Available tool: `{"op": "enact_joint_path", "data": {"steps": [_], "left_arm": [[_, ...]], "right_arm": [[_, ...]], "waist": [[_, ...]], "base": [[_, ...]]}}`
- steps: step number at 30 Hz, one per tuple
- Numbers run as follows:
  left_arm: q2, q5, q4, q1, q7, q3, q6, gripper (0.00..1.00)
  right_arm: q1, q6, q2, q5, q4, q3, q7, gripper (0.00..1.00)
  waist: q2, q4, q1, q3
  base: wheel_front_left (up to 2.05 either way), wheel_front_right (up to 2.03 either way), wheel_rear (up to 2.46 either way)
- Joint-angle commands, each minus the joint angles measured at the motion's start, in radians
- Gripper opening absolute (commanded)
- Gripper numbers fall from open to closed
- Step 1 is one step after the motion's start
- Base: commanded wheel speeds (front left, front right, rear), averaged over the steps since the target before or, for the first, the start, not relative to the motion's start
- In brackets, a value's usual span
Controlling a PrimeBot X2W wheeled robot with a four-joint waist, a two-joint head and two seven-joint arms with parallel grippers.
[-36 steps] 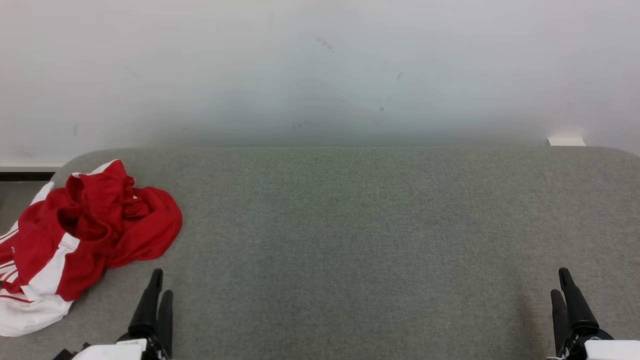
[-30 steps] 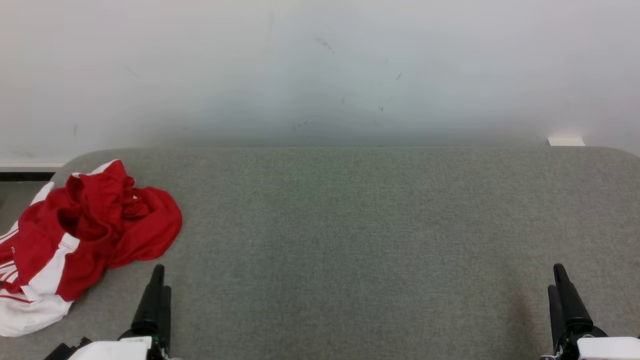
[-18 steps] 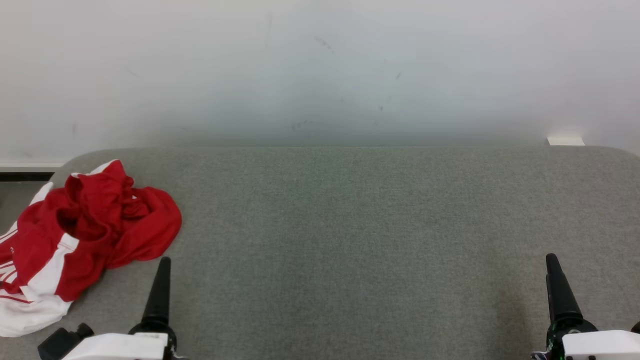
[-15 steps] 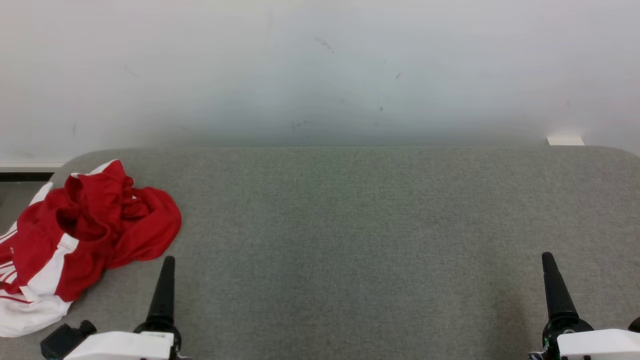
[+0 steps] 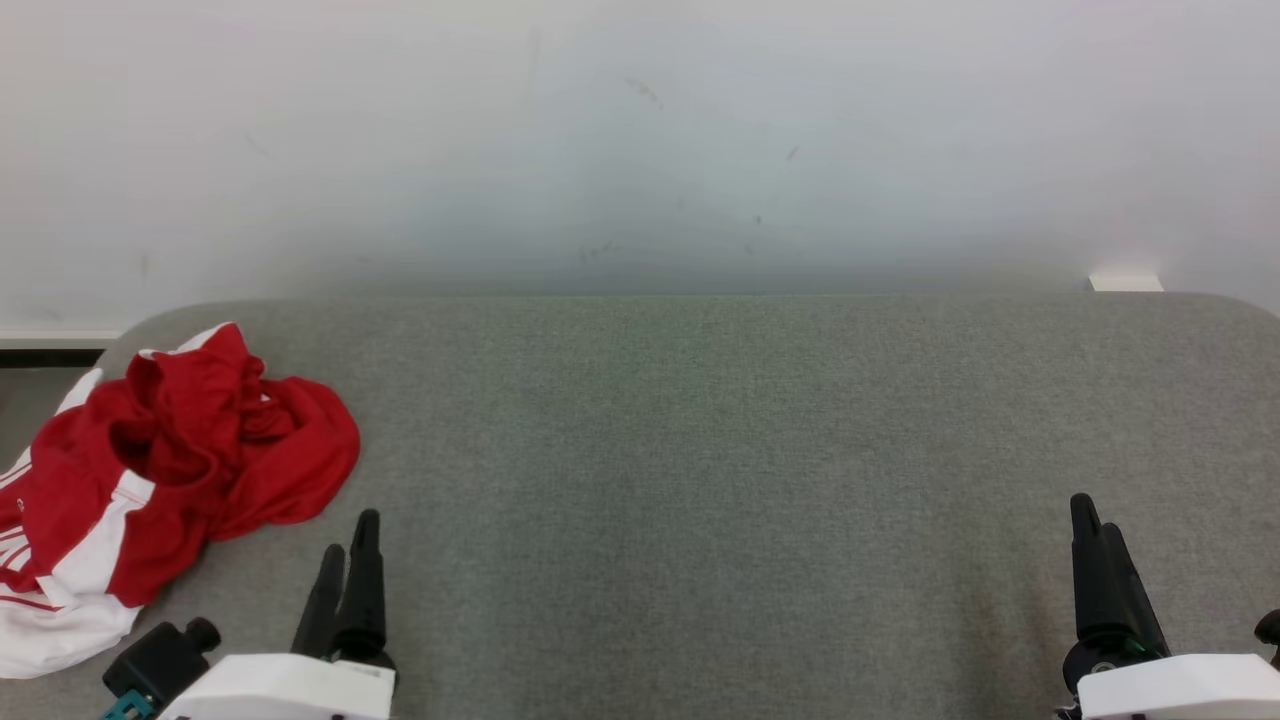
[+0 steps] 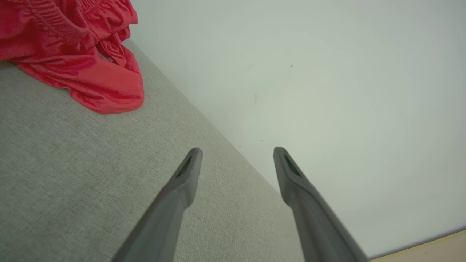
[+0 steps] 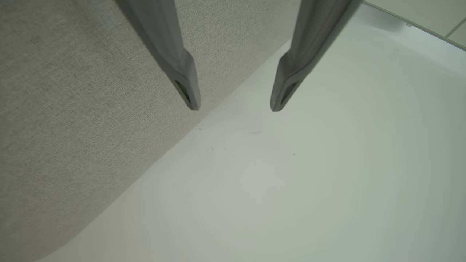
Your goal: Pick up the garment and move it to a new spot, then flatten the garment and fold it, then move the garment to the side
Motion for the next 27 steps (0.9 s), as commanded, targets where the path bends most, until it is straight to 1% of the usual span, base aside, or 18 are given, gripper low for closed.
{"op": "enact_joint_path", "data": {"steps": [1,6,12,27], "left_arm": [[0.008,0.04,-0.016,-0.005,-0.009,-0.002,0.004,1.0],[0.009,0.128,-0.011,-0.003,-0.026,-0.017,0.016,1.0],[0.009,0.203,-0.008,-0.002,-0.044,-0.029,0.026,1.0],[0.011,0.361,-0.006,0.004,-0.085,-0.056,0.037,1.0]], "right_arm": [[-0.007,0.001,-0.009,-0.042,-0.015,0.003,-0.01,1.0],[-0.004,0.001,-0.007,-0.149,-0.01,0.015,-0.026,1.0],[-0.006,0.001,-0.007,-0.257,-0.004,0.04,-0.045,1.0],[0.0,0.001,-0.006,-0.429,0.025,0.061,-0.085,1.0]], "waist": [[0.0,0.0,0.0,-0.001],[0.0,-0.002,0.0,-0.002],[0.0,-0.004,0.0,-0.003],[0.0,-0.008,0.0,-0.008]], "base": [[0.0,0.0,0.0],[0.0,0.0,0.0],[0.0,0.0,0.0],[0.0,0.0,0.0]]}}
